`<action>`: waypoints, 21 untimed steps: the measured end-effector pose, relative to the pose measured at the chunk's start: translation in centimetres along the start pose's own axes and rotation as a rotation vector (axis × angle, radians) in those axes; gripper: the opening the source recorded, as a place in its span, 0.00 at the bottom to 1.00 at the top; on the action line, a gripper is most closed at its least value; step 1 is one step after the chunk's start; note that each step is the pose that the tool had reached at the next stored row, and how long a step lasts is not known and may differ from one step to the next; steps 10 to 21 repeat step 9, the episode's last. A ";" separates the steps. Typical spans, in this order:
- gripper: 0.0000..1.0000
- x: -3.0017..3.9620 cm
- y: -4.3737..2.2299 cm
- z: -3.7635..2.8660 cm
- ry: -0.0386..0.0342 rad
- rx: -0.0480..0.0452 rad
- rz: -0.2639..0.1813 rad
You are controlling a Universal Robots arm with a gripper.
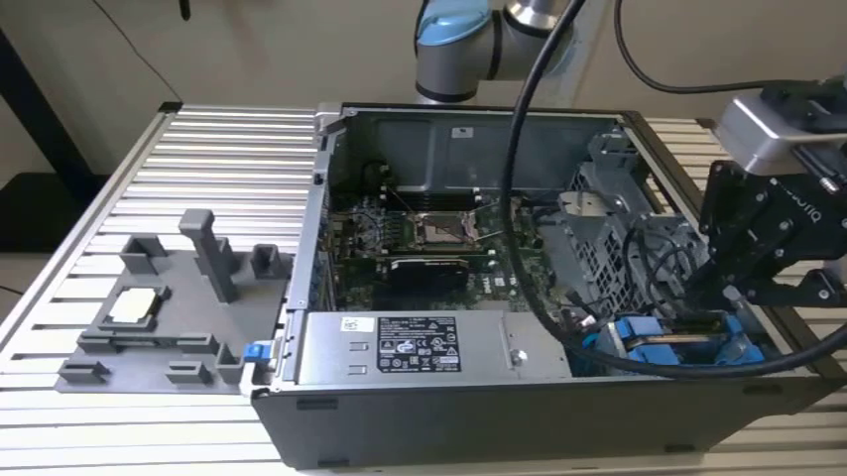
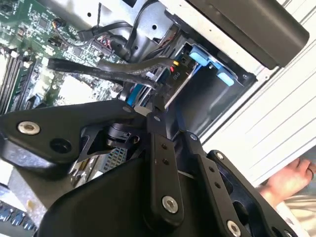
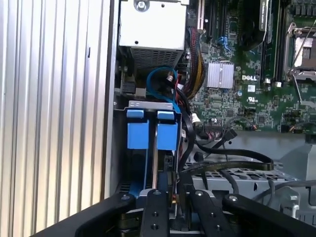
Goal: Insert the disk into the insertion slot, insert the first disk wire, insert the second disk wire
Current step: 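Insert the second disk wire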
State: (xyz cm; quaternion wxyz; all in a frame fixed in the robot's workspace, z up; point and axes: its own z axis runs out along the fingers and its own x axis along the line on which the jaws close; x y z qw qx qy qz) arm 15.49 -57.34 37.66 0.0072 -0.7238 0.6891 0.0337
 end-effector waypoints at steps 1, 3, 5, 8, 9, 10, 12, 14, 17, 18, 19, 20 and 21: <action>0.25 -0.03 0.01 -0.43 0.0002 0.0000 0.000; 0.25 -0.04 0.03 -0.76 -0.0002 0.0000 0.000; 0.25 -0.04 0.02 -0.76 -0.0001 0.0000 0.000; 0.25 -0.05 0.03 -0.77 0.0005 0.0000 0.000; 0.25 -0.05 0.03 -0.77 0.0005 0.0000 0.000; 0.25 -0.05 0.03 -0.77 0.0005 0.0000 0.000; 0.25 -0.05 0.03 -0.77 0.0005 0.0000 0.000; 0.25 -0.05 0.03 -0.77 0.0005 0.0000 0.000; 0.25 -0.05 0.03 -0.77 0.0005 0.0000 0.000; 0.25 -0.05 0.03 -0.77 0.0005 0.0000 0.000; 0.25 -0.05 0.03 -0.77 0.0005 0.0000 0.000; 0.25 -0.05 0.03 -0.77 0.0005 0.0000 0.000; 0.25 -0.05 0.03 -0.77 0.0005 0.0000 0.000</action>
